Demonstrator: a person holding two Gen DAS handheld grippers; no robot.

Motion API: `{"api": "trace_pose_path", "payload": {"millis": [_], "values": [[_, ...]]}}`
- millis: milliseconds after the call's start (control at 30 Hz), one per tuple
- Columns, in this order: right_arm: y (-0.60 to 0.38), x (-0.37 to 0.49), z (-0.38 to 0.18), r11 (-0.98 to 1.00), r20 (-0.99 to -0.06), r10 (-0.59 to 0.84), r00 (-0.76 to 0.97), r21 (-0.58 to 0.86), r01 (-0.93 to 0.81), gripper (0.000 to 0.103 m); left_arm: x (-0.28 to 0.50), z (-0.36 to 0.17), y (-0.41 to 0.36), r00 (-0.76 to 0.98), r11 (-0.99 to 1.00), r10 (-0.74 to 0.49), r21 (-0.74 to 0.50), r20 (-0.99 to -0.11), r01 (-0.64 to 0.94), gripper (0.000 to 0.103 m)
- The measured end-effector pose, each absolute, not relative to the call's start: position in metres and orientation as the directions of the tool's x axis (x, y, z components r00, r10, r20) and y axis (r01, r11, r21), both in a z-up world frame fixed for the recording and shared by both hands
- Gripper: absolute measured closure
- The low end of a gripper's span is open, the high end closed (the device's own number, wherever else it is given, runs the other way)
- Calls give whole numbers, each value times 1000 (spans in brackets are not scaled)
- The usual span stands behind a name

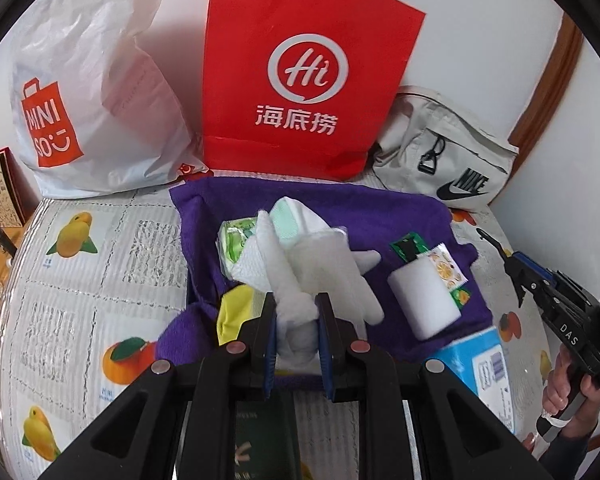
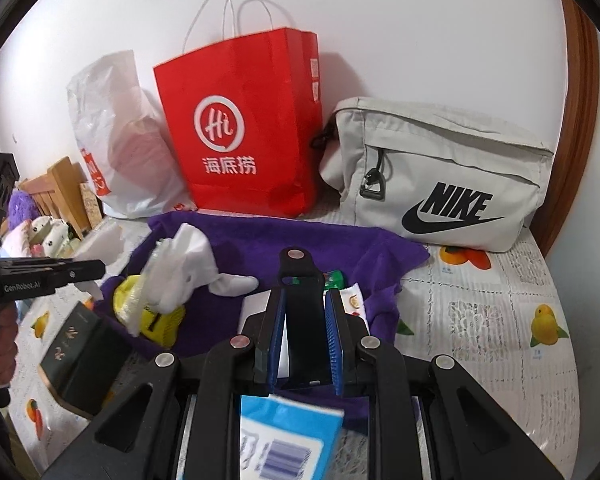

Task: Organize soft objects
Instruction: 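Lower the cloth and the strap onto the towel and open both grippers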

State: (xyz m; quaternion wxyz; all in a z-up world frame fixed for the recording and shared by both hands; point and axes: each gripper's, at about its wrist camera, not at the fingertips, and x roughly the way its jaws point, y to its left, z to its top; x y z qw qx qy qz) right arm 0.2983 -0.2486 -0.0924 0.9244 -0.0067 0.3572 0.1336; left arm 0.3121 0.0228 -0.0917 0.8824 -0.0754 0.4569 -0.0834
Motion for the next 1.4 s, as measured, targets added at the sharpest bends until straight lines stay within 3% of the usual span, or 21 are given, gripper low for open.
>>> {"api": "trace_pose_path", "payload": {"millis": [867,900,933,1233,1400], "values": [[-242,365,-144,961,-765,254,591,129,-246,83,370,-121,29,513,974,-220,-218,-830,64,86],[-241,367,-146,960,-770,255,585,128,-249,85,371,-122,28,510,974,-220,-218,-832,64,86],[-240,368,-147,959,-774,256,579,129,-253,94,372,-124,28,504,973,-223,-220,-835,66,86],[-240,368,-153,961,-788,247,565,122,-249,94,371,-126,30,494,972,-229,-227,-839,65,85],[-244,363,-147,961,-782,254,570,140,-237,93,366,-120,27,501,973,-226,-222,-835,69,50]]}}
